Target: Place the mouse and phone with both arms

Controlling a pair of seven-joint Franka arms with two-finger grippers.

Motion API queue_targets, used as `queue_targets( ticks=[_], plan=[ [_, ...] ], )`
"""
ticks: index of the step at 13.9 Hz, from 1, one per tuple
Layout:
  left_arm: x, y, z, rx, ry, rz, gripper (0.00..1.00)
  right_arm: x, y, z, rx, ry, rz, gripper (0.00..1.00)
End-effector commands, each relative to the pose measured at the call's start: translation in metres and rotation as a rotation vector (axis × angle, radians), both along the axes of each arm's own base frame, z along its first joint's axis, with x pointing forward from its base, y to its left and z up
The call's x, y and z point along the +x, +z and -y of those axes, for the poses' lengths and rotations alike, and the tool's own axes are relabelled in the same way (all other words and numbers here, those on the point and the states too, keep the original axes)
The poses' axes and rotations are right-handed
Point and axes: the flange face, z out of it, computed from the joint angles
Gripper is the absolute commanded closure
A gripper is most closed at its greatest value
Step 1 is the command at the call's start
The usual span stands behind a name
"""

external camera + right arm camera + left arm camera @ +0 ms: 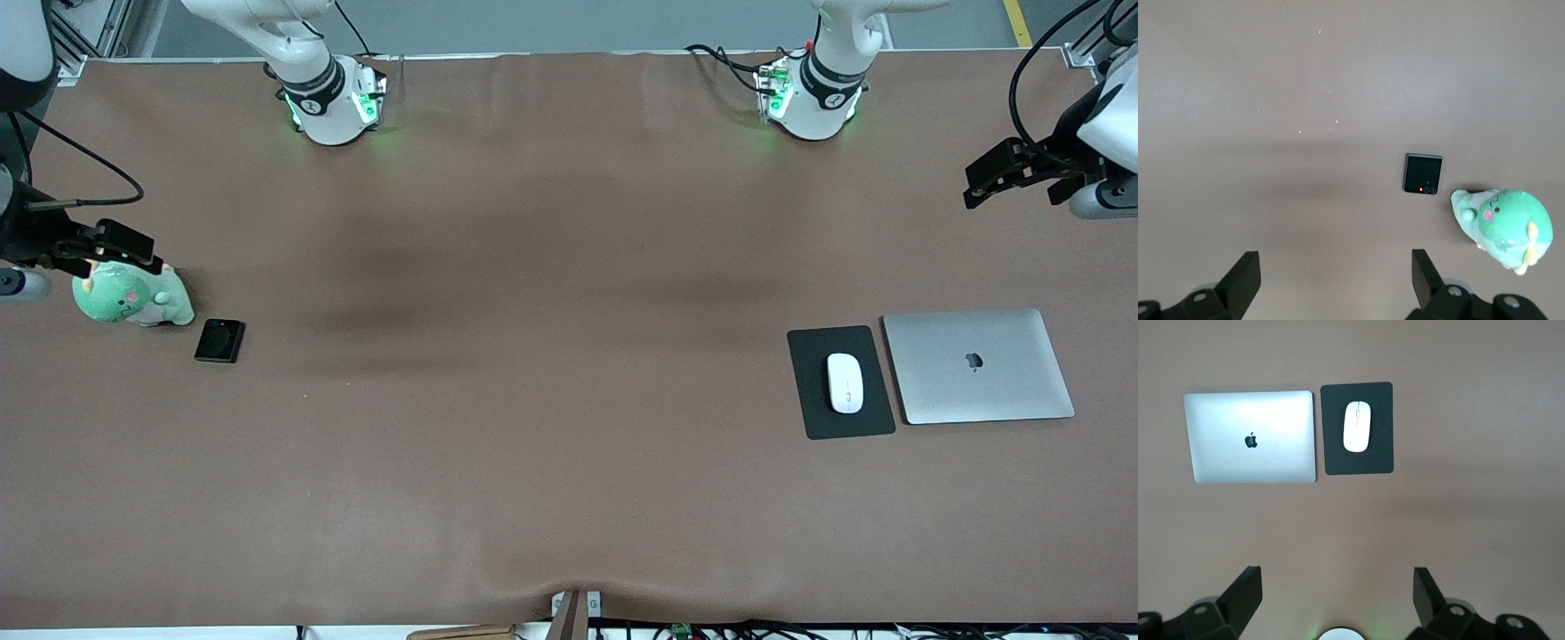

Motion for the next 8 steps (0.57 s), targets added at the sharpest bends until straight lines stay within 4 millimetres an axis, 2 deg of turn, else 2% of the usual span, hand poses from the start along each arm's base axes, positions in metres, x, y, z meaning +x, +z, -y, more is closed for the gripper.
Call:
queue_targets(
  ticks=[1,4,8],
  plan=[
    [0.000,0.010,-0.003,-0.015,-0.004,0.011,0.00,-0.005,0.015,0.010,-0.001,-0.029,0.002,0.00],
    [0.000,0.010,-0.002,-0.013,-0.005,0.011,0.00,-0.020,0.029,0.008,-0.001,-0.022,0.030,0.00],
    [0.000,0.007,0.002,-0.004,-0.013,0.000,0.00,-0.025,0.029,0.009,-0.002,-0.023,0.022,0.00]
  ],
)
